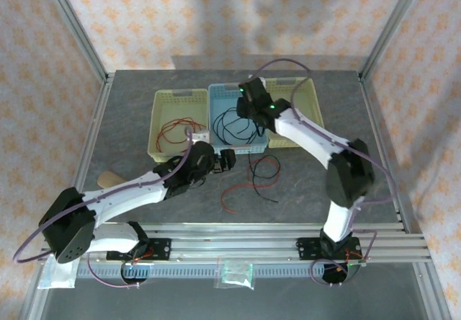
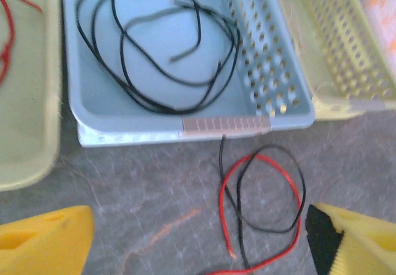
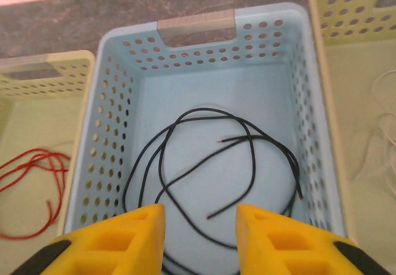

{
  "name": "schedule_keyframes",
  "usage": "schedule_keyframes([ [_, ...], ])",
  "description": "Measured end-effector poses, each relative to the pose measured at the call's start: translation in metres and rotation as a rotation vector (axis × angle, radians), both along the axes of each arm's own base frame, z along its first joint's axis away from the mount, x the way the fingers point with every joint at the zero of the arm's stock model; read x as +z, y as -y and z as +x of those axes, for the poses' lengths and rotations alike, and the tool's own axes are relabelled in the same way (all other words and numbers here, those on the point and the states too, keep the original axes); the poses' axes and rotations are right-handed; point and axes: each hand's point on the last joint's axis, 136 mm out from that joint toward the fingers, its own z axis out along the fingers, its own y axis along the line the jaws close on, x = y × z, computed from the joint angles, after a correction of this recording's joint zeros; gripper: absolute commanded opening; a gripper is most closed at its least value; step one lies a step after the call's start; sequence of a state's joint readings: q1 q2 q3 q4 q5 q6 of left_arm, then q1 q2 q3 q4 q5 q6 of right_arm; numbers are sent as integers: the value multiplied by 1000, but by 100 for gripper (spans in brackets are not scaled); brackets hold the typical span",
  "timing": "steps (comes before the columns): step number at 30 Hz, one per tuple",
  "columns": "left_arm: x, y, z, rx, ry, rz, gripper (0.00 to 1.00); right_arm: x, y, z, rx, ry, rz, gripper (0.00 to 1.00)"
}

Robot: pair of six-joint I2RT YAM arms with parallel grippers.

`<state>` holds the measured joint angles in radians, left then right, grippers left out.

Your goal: Untangle the cables

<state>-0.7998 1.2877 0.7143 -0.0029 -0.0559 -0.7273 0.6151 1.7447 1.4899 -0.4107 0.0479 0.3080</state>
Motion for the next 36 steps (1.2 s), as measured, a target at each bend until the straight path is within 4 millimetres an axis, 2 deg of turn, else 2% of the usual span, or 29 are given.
schedule_keyframes([
  [4, -26, 22, -13, -70, -52, 39, 80, 11, 29, -40, -24, 12, 34, 32],
  [7, -38, 40, -19, -114, -77, 63, 75, 1, 54, -71, -56, -9, 39, 31],
  [11, -44, 68, -20, -163, -81, 60, 71, -21, 85, -106, -112, -49, 23, 29],
  [17, -53, 107, -20, -227, -89, 39, 67, -53, 129, -131, -217, -121, 33, 27],
  [21, -58, 125, -21, -256, -93, 35, 65, -79, 149, -141, -271, -196, 57, 27],
  [24, -62, 129, -22, -261, -95, 34, 62, -99, 153, -146, -278, -254, 90, 27],
  [28, -66, 133, -21, -264, -100, 22, 55, -121, 149, -146, -262, -321, 129, 25],
  [30, -66, 136, -22, -272, -101, 10, 51, -129, 146, -142, -248, -339, 132, 25],
  [36, -67, 138, -22, -272, -99, -16, 49, -141, 135, -134, -186, -348, 125, 25],
])
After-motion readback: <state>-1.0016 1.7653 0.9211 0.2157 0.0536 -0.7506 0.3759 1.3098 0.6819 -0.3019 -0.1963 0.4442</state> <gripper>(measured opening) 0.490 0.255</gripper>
